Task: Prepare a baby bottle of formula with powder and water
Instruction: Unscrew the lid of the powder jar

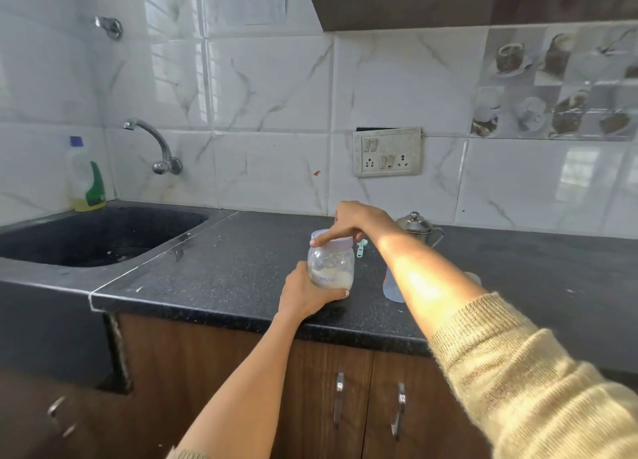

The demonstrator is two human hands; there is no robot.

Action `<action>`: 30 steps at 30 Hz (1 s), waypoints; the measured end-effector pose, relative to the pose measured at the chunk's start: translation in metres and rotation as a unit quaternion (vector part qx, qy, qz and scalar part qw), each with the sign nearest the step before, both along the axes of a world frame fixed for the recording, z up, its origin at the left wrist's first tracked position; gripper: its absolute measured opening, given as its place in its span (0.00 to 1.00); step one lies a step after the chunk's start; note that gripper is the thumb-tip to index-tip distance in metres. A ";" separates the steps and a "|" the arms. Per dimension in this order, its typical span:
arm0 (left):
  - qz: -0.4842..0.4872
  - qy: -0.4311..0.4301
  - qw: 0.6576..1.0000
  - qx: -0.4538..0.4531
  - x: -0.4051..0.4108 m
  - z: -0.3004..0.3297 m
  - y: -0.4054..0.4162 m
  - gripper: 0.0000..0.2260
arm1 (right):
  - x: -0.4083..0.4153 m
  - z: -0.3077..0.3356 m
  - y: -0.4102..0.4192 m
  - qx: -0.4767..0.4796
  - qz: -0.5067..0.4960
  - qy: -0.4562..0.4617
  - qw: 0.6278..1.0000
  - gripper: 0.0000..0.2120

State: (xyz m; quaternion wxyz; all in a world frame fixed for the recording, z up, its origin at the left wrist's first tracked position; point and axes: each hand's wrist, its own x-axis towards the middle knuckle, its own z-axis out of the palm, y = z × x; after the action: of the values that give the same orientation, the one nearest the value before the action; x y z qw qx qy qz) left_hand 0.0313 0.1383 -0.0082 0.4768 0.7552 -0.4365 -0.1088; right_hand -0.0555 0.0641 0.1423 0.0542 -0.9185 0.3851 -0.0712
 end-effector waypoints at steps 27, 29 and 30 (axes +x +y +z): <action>-0.030 0.000 0.999 -0.019 0.008 -0.008 -0.004 0.38 | 0.021 0.019 0.011 -0.001 -0.021 0.178 0.984 0.33; -0.029 0.002 0.999 -0.016 0.008 -0.007 -0.004 0.38 | 0.020 0.016 0.013 -0.023 -0.019 0.199 0.979 0.28; -0.027 0.003 1.000 -0.015 0.008 -0.007 -0.004 0.38 | 0.021 0.016 0.012 -0.022 -0.009 0.201 0.979 0.26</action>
State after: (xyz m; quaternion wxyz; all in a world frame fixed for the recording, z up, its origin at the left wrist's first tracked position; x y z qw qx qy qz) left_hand 0.0394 0.1346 -0.0156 0.4863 0.7354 -0.4571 -0.1175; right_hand -0.0348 0.0765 0.1582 -0.0456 -0.9115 0.3949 0.1061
